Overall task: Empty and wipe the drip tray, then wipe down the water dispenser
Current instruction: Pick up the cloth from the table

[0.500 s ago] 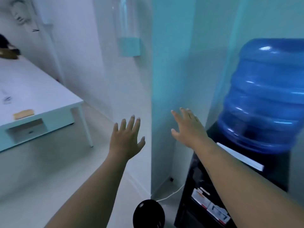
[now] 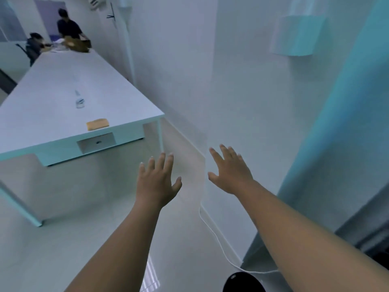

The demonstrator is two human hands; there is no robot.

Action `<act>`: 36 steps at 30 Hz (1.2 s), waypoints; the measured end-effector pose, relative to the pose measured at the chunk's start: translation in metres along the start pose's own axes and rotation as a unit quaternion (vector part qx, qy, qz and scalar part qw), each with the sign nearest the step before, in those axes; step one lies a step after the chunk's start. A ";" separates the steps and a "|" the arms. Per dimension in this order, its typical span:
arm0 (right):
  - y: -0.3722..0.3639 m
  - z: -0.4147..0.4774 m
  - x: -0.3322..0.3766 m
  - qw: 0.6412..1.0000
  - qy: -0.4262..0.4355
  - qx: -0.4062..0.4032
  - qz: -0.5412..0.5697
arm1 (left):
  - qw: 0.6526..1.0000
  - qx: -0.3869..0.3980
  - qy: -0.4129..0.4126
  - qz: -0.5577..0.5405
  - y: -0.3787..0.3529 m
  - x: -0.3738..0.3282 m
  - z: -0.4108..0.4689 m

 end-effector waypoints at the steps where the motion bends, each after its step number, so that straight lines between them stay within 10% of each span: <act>1: -0.007 0.012 0.012 1.000 0.003 0.010 0.000 | 1.000 0.002 -0.001 0.009 -0.002 0.016 0.005; 36: -0.148 0.514 0.290 0.964 0.238 0.113 0.026 | 0.954 0.093 0.285 0.030 -0.142 0.386 0.259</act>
Point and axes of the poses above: each hand's wrist, its own z-axis towards the middle knuckle, its own y-axis out of the back of the hand, x = y × z, the point moved 1 cm from there along z, towards the middle knuckle, and after that the axes turned 4 degrees about -z, right-handed, at the moved point
